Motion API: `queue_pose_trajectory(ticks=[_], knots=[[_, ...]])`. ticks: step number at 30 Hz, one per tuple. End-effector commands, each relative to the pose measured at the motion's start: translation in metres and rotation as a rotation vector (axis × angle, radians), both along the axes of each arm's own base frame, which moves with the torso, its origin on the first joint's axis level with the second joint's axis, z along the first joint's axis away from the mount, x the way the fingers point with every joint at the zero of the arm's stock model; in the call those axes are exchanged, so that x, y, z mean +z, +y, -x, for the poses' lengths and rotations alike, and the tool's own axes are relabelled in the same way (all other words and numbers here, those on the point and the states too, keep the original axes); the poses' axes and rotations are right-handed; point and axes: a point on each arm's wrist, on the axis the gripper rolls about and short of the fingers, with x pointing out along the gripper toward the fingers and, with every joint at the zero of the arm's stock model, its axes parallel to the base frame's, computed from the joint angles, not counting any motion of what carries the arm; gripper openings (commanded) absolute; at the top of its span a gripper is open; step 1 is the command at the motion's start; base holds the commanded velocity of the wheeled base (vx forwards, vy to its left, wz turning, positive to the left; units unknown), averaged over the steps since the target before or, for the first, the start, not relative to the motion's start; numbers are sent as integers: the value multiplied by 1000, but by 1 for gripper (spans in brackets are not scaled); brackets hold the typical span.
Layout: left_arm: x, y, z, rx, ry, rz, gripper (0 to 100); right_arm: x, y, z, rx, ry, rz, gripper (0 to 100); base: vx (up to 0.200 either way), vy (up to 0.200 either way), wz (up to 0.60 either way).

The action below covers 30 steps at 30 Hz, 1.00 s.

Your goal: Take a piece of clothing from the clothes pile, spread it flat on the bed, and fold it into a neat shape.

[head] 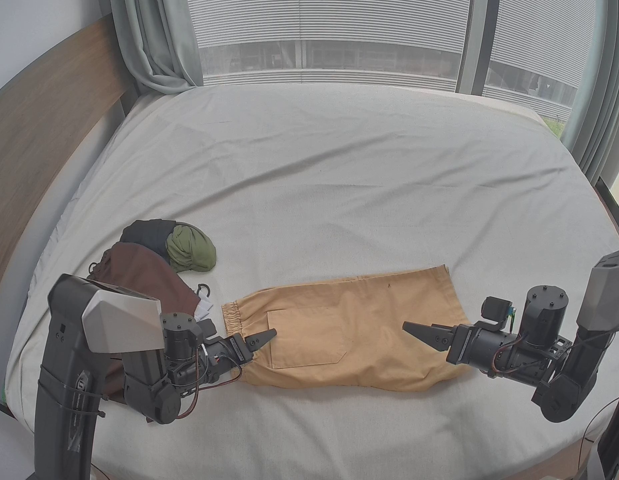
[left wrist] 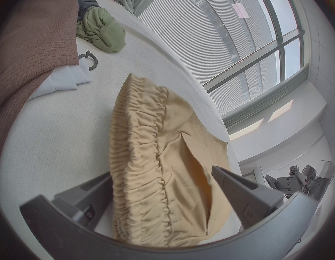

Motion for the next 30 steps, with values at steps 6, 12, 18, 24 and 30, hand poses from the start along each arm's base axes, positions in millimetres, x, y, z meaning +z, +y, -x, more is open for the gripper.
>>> queue_pose_trajectory(ticks=[6,12,18,24,30], knots=[[1,3,1,10,12,12,0,-2,-1,-3,-9,3,1,100,0,0,0],[20,8,5,39,27,69,0,-24,-14,-25,-78,50,16,100,0,0,0],[40,14,10,45,7,93,0,-45,-29,-40,-141,96,29,100,0,0,0],[58,17,15,67,26,165,0,-65,-33,-43,-154,149,47,100,0,0,0],[65,28,20,70,35,179,0,-70,-30,-41,-143,169,57,100,0,0,0]])
